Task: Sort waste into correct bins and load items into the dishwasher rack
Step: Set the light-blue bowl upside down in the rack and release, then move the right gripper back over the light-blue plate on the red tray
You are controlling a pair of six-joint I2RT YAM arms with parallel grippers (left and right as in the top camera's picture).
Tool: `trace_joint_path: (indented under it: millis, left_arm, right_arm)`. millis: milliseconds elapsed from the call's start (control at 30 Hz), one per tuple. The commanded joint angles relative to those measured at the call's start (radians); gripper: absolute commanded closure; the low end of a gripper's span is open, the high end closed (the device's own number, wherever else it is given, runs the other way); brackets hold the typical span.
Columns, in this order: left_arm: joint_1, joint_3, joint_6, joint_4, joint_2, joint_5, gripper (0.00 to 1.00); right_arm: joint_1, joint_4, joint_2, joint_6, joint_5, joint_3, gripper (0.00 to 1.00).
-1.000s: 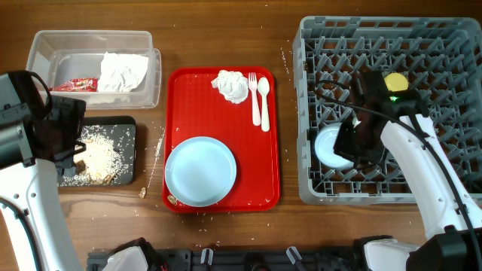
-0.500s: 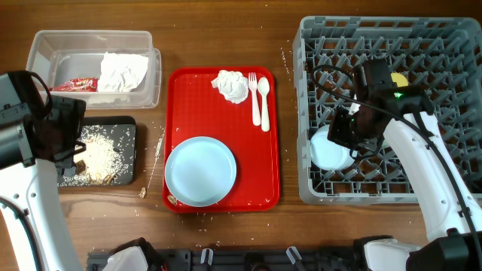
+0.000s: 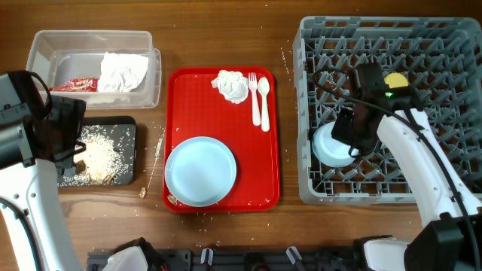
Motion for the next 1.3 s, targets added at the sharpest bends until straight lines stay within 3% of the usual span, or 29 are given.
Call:
trace_joint_path:
  millis: [0,133,200,267,333,500,700,900,1267]
  left_arm:
    - [0.004,0.012,-0.005,0.000,0.000,0.000,0.00]
    - [0.004,0.012,-0.005,0.000,0.000,0.000,0.00]
    - [0.004,0.012,-0.005,0.000,0.000,0.000,0.00]
    - [0.004,0.012,-0.005,0.000,0.000,0.000,0.00]
    - [0.004,0.012,-0.005,0.000,0.000,0.000,0.00]
    - [0.004,0.012,-0.005,0.000,0.000,0.000,0.00]
    - [0.004,0.012,-0.005,0.000,0.000,0.000,0.00]
    - [0.004,0.012,-0.005,0.000,0.000,0.000,0.00]
    - [0.004,0.012,-0.005,0.000,0.000,0.000,0.00]
  right_arm:
    - [0.001,0.003,-0.004,-0.044,-0.072,0.061,0.96]
    - [0.052,0.083,-0.067,-0.229,-0.424,0.068,0.93]
    - [0.117,0.126,-0.086,-0.252,-0.530,0.068,0.77]
    - [0.200,0.157,-0.082,-0.230,-0.526,0.067,0.51]
    - [0.260,0.182,-0.075,-0.227,-0.517,0.067,0.41]
    - [0.435,0.316,-0.027,-0.065,-0.435,0.067,0.38]
    - [0.538,0.433,0.040,0.066,-0.423,0.067,0.21]
    - [0.557,0.470,0.101,0.087,-0.420,0.067,0.05]
    - [0.557,0.516,0.161,0.086,-0.413,0.067,0.04]
